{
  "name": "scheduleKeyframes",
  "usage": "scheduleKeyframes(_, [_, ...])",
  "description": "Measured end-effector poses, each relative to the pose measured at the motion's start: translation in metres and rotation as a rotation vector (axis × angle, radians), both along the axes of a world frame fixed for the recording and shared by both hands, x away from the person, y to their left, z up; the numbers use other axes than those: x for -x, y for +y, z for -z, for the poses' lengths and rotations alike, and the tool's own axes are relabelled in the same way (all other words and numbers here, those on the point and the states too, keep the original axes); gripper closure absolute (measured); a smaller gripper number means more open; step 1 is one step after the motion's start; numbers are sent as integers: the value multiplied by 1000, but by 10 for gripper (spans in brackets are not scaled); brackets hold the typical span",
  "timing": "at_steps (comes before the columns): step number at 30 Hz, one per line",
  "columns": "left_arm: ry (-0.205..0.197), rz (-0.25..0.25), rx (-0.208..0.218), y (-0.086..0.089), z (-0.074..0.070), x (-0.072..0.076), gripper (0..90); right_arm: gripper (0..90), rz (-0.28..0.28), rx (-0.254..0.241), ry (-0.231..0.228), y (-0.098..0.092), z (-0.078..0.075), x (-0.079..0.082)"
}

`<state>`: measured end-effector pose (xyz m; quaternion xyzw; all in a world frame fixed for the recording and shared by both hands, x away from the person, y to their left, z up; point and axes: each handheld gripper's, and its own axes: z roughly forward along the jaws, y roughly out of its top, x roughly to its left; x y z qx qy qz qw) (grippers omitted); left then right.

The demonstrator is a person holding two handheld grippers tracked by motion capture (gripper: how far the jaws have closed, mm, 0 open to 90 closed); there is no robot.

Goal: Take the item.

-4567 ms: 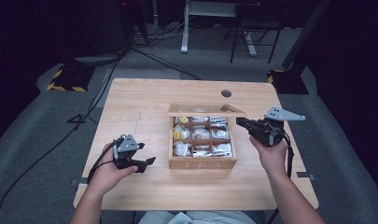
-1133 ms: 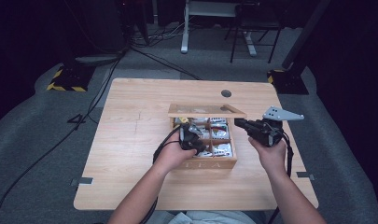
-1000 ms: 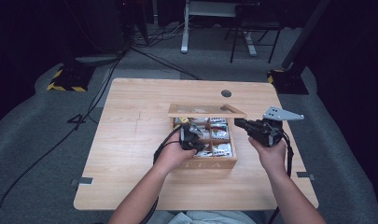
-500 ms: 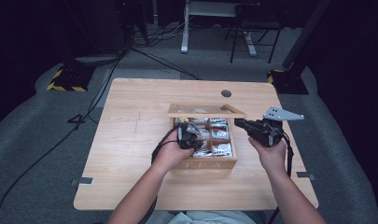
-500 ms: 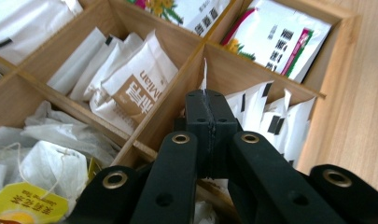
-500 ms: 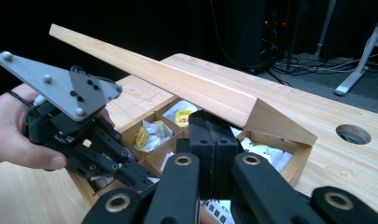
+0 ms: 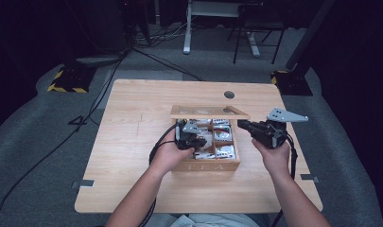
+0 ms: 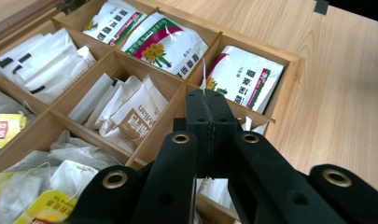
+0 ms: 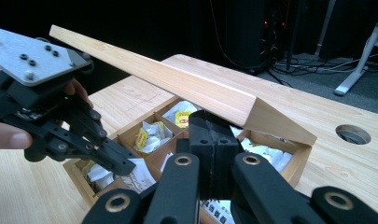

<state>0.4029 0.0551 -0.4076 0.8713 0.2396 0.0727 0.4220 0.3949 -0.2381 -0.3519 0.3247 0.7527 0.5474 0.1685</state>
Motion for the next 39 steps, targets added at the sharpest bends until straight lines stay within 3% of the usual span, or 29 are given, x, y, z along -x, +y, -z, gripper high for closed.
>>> scheduleKeyframes(6, [-6,17,42,7,-5,10,900,899,1,-4,0,0,0,0])
scheduleKeyframes(13, [-15,41,63,14,-12,23,900,900,2,-5,0,0,0,0])
scheduleKeyframes(24, [-33,44,117,35,-25,42,900,899,1,-3,1,0,0,0])
scheduleKeyframes(39, [-51,14,130,65,-33,58,900,899,2,4,4,1,1,0])
